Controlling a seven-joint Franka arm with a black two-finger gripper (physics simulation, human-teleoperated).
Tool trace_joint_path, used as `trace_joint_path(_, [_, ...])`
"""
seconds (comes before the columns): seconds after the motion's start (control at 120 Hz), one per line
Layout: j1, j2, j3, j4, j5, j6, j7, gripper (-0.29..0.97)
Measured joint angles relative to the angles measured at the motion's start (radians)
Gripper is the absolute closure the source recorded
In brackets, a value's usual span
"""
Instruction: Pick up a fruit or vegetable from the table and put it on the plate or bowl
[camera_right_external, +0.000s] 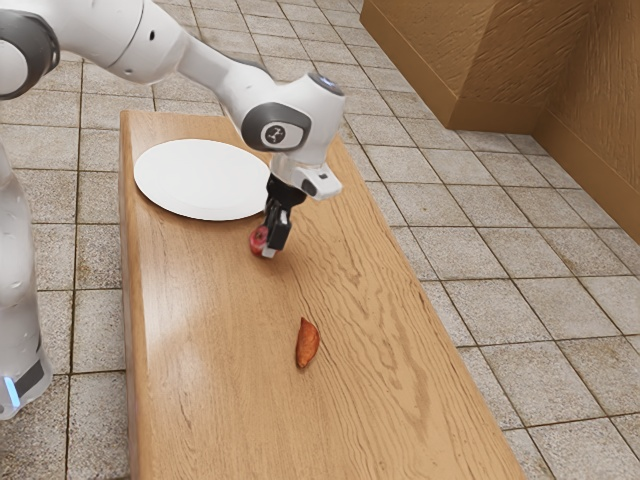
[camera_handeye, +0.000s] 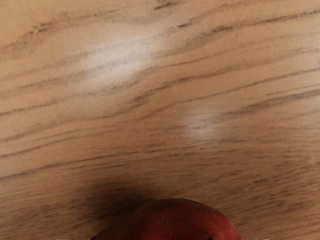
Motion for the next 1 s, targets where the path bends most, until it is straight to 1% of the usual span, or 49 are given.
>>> trace_joint_path(0.092, [0.0, 0.0, 0.0, 0.0, -0.001, 0.002, 0.001, 0.31])
trace_joint_path(0.192, [-0.001, 0.0, 0.001, 0.0, 0.003, 0.005, 0.0, 0.38])
trace_joint_path(0.325, [-0.001, 0.0, 0.001, 0.002, 0.005, 0.009, -0.001, 0.36])
trace_joint_path(0.433, [-0.001, -0.005, 0.0, 0.01, 0.008, 0.01, -0.002, 0.42])
trace_joint_path(0.633, [-0.002, -0.007, 0.002, 0.065, 0.022, 0.003, -0.003, 0.42])
trace_joint_path(0.75, [-0.002, -0.01, 0.051, 0.083, 0.043, -0.018, -0.003, 0.42])
trace_joint_path(1.0, [-0.001, -0.065, 0.168, 0.082, 0.101, -0.094, 0.0, 0.42])
